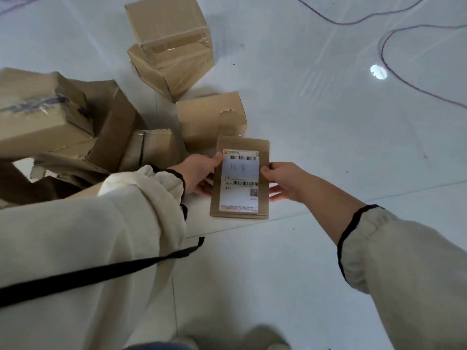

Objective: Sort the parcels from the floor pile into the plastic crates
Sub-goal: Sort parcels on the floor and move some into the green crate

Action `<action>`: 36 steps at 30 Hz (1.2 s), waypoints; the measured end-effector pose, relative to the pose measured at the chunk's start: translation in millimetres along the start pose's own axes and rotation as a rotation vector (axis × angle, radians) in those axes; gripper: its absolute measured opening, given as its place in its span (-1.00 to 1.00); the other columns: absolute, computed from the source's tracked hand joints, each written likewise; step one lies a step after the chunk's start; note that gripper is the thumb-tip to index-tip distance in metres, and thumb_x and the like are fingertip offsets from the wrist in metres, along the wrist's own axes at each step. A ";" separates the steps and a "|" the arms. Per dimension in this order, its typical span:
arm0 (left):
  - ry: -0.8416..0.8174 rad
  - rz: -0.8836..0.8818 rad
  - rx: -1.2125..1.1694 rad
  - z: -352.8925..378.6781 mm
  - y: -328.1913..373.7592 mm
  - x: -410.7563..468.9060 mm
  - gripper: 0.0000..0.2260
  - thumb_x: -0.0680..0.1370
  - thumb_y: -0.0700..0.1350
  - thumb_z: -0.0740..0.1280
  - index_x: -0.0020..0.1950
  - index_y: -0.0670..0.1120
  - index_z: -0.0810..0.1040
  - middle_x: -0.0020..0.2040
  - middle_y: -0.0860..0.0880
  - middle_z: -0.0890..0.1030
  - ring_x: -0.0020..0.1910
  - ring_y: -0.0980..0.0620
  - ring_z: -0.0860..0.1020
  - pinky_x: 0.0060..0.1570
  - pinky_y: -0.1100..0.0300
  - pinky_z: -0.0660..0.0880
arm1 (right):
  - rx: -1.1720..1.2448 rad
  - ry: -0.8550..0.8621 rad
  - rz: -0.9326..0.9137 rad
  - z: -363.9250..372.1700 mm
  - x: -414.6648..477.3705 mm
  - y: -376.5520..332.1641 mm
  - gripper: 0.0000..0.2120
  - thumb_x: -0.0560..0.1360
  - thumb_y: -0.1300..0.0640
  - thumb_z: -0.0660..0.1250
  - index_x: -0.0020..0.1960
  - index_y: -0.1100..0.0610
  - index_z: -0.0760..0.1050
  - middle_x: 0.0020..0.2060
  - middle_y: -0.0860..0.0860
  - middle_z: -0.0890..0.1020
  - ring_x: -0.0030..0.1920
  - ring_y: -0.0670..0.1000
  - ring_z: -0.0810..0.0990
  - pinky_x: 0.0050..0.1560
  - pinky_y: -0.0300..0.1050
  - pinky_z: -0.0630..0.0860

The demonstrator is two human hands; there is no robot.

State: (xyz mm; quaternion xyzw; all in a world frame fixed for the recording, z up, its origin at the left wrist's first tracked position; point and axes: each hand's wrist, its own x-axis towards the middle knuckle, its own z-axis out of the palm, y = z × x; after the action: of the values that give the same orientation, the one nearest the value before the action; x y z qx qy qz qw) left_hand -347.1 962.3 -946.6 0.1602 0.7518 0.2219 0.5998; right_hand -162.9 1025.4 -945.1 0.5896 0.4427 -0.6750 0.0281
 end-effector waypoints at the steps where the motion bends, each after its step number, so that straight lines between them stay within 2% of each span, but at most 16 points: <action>1: -0.004 -0.018 -0.008 -3.1 12.2 -18.0 -0.58 0.61 0.12 0.18 0.20 -0.21 0.47 0.01 -0.19 0.57 -0.06 -0.16 0.56 -0.19 0.02 0.52 | 0.006 0.003 0.000 -3.3 -17.3 -12.3 -0.80 0.62 0.15 0.18 0.19 0.20 0.44 0.01 0.11 0.55 -0.21 0.10 0.58 -0.31 -0.05 0.52; 3: -0.024 -0.041 -0.018 -9.2 40.7 -59.6 -0.63 0.61 0.12 0.18 0.22 -0.15 0.43 -0.02 -0.14 0.54 -0.01 -0.13 0.51 -0.12 0.02 0.48 | 0.018 0.013 -0.011 -9.9 -58.0 -40.0 -0.76 0.62 0.15 0.18 0.25 0.19 0.43 0.06 0.11 0.53 -0.18 0.13 0.57 -0.31 -0.04 0.51; 5: -0.004 -0.036 -0.036 -14.5 74.2 -106.4 -0.70 0.61 0.11 0.20 0.13 -0.12 0.43 -0.13 -0.12 0.51 -0.08 -0.14 0.51 -0.12 -0.01 0.47 | 0.022 0.024 -0.025 -18.5 -105.7 -70.9 -0.74 0.62 0.16 0.17 0.28 0.21 0.42 0.09 0.12 0.51 -0.13 0.17 0.56 -0.29 -0.02 0.52; 7: 0.003 -0.021 -0.019 -17.1 110.3 -158.6 -0.74 0.62 0.08 0.19 0.01 -0.12 0.41 -0.19 -0.11 0.48 -0.20 -0.12 0.50 -0.20 0.02 0.48 | 0.032 0.047 -0.018 -28.9 -158.6 -102.3 -0.74 0.63 0.17 0.15 0.28 0.22 0.42 0.06 0.13 0.51 -0.17 0.16 0.55 -0.25 0.01 0.53; 9: -0.002 -0.010 -0.005 -18.4 146.9 -220.6 -0.74 0.63 0.07 0.17 -0.03 -0.12 0.38 -0.21 -0.11 0.44 -0.30 -0.10 0.47 -0.29 0.05 0.46 | 0.030 0.080 -0.003 -39.9 -218.9 -134.6 -0.73 0.64 0.19 0.13 0.28 0.25 0.41 0.02 0.15 0.51 -0.14 0.16 0.54 -0.14 0.07 0.52; 11: -0.025 -0.009 0.003 -21.6 184.3 -285.1 -0.73 0.63 0.08 0.17 -0.08 -0.11 0.40 -0.19 -0.12 0.46 -0.30 -0.10 0.48 -0.31 0.04 0.47 | 0.035 0.120 -0.016 -50.3 -284.9 -168.3 -0.72 0.64 0.20 0.11 0.30 0.24 0.40 0.00 0.15 0.51 -0.10 0.16 0.52 -0.08 0.09 0.50; 14: -0.057 0.010 0.018 -28.8 236.5 -377.2 -0.71 0.63 0.09 0.17 0.07 -0.12 0.48 -0.07 -0.15 0.56 -0.23 -0.13 0.55 -0.32 0.05 0.49 | 0.058 0.207 -0.042 -63.2 -382.9 -214.0 -0.72 0.63 0.18 0.13 0.31 0.15 0.43 0.00 0.14 0.55 -0.13 0.11 0.53 -0.20 -0.04 0.50; 16: -0.067 0.028 0.022 -34.4 268.2 -438.2 -0.70 0.62 0.08 0.17 0.10 -0.13 0.49 -0.07 -0.15 0.57 -0.23 -0.12 0.55 -0.35 0.07 0.48 | 0.071 0.269 -0.060 -68.5 -444.0 -240.8 -0.71 0.62 0.15 0.14 0.31 0.09 0.46 0.04 0.15 0.59 -0.08 0.11 0.53 -0.18 -0.08 0.48; 20: -0.089 0.054 -0.003 -45.3 313.1 -533.6 -0.73 0.62 0.07 0.19 -0.05 -0.13 0.48 -0.06 -0.18 0.57 -0.15 -0.17 0.56 -0.10 -0.05 0.51 | 0.088 0.375 -0.114 -72.2 -537.3 -280.0 -0.66 0.61 0.12 0.14 0.38 0.04 0.40 0.03 0.10 0.56 -0.08 0.09 0.51 -0.19 -0.08 0.47; 23: -0.112 0.071 -0.012 -58.4 324.5 -578.2 -0.71 0.61 0.07 0.21 -0.04 -0.14 0.51 -0.03 -0.21 0.58 -0.05 -0.23 0.58 -0.02 -0.07 0.55 | 0.104 0.390 -0.131 -67.4 -580.8 -293.0 -0.63 0.61 0.11 0.15 0.42 0.04 0.36 0.10 0.10 0.57 -0.03 0.09 0.53 -0.20 -0.08 0.51; 26: -0.135 0.086 -0.022 -67.2 324.6 -602.5 -0.65 0.61 0.09 0.21 0.12 -0.19 0.53 -0.01 -0.22 0.58 -0.12 -0.21 0.60 -0.17 -0.01 0.57 | 0.118 0.400 -0.137 -58.8 -603.5 -297.9 -0.63 0.62 0.10 0.14 0.42 0.04 0.36 0.10 0.11 0.58 -0.01 0.11 0.53 -0.20 -0.08 0.51; 29: -0.141 0.097 -0.026 -72.3 324.9 -613.3 -0.63 0.61 0.10 0.20 0.18 -0.18 0.51 0.06 -0.23 0.58 -0.14 -0.20 0.61 -0.27 0.04 0.56 | 0.102 0.399 -0.154 -52.4 -615.3 -303.9 -0.64 0.63 0.11 0.12 0.41 0.07 0.37 0.09 0.11 0.58 0.00 0.12 0.54 -0.15 -0.03 0.52; 32: -0.123 0.120 0.011 -74.4 327.9 -616.0 -0.62 0.60 0.13 0.21 0.17 -0.17 0.51 0.10 -0.25 0.59 -0.07 -0.26 0.63 -0.11 -0.08 0.61 | 0.092 0.403 -0.159 -52.6 -623.2 -307.7 -0.66 0.63 0.11 0.11 0.38 0.08 0.39 0.09 0.12 0.59 0.06 0.15 0.56 -0.09 0.02 0.55; 34: -0.131 0.145 0.037 -72.6 331.5 -619.7 -0.61 0.59 0.14 0.22 0.16 -0.17 0.51 0.08 -0.26 0.59 -0.01 -0.30 0.62 0.00 -0.13 0.58 | 0.096 0.409 -0.163 -55.0 -630.0 -308.6 -0.67 0.63 0.11 0.09 0.36 0.08 0.40 0.07 0.12 0.59 0.06 0.15 0.56 -0.13 -0.01 0.53; 36: -0.154 0.175 0.070 -67.7 338.1 -625.9 -0.60 0.59 0.16 0.21 0.17 -0.16 0.52 0.08 -0.24 0.59 -0.01 -0.29 0.61 -0.06 -0.08 0.58 | 0.109 0.428 -0.173 -59.7 -637.4 -308.4 -0.67 0.63 0.10 0.08 0.35 0.07 0.40 0.05 0.11 0.60 0.05 0.14 0.57 -0.15 -0.04 0.51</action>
State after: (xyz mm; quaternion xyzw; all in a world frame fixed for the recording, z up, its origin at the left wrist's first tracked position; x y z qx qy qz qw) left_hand -278.2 922.7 -236.5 0.2628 0.6938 0.2342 0.6283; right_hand -96.3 941.5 -242.6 0.6798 0.4504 -0.5574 -0.1564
